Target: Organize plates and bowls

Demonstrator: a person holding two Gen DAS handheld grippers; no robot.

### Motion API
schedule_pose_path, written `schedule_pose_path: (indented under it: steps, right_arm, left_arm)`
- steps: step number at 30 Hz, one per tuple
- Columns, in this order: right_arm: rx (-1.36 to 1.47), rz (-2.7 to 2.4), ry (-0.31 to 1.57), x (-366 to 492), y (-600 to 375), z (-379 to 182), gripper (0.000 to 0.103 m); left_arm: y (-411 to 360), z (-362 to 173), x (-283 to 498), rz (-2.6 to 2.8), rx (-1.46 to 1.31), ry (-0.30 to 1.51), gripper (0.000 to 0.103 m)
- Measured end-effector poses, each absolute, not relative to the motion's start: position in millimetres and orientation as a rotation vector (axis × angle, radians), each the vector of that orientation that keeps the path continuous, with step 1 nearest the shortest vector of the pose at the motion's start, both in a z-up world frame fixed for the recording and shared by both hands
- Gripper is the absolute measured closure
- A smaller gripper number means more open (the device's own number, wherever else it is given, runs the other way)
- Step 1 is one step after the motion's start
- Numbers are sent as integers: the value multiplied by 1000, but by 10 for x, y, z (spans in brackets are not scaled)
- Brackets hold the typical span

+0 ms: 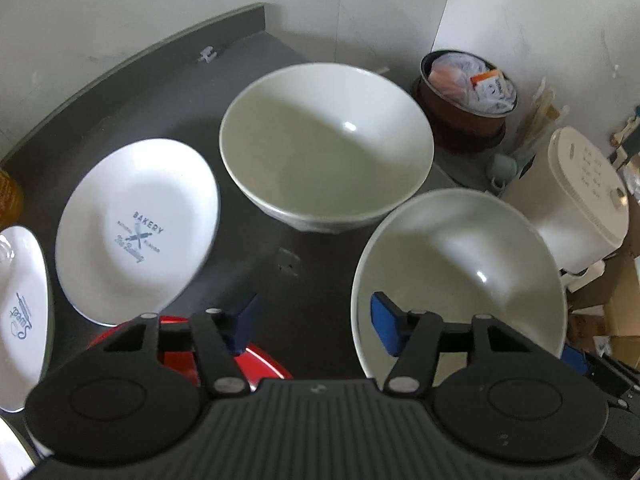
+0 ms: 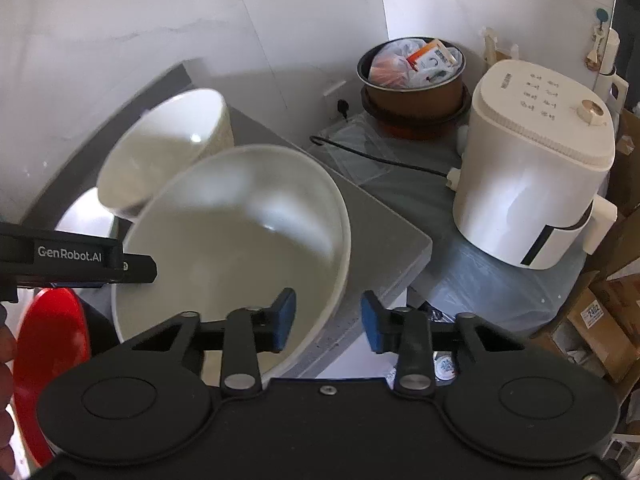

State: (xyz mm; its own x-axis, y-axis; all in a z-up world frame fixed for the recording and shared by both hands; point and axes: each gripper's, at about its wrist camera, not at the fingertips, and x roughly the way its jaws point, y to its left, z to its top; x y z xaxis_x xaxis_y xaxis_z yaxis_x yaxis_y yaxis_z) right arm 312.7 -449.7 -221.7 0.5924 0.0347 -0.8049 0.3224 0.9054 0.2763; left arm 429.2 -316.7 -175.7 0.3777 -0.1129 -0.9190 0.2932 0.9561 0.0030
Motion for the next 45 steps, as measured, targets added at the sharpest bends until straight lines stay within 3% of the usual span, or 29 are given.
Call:
schedule_pose_path:
  steps: [2, 7, 10, 30, 45]
  right_arm:
    - [438, -147, 911, 3111, -4501, -2231, 81]
    - [462, -133, 868, 3064, -4521, -2236, 82]
    - [484, -141, 863, 3037, -4548, -2241, 83]
    - [470, -72, 744, 2943, -4520, -1615, 83]
    - [426, 39, 734, 2970, -4063, -1383, 82]
  left_arm:
    - [-3200, -1824, 4303, -267, 196, 1175, 58]
    - [-3274, -1919, 4350, -281, 168, 1228, 84]
    - [-3310, -1937, 4343, -273, 164, 1245, 93]
    - [-3130, -1344, 4088, -255, 111, 1101, 94]
    - [-2566, -967, 3997, -144, 44, 1059, 94]
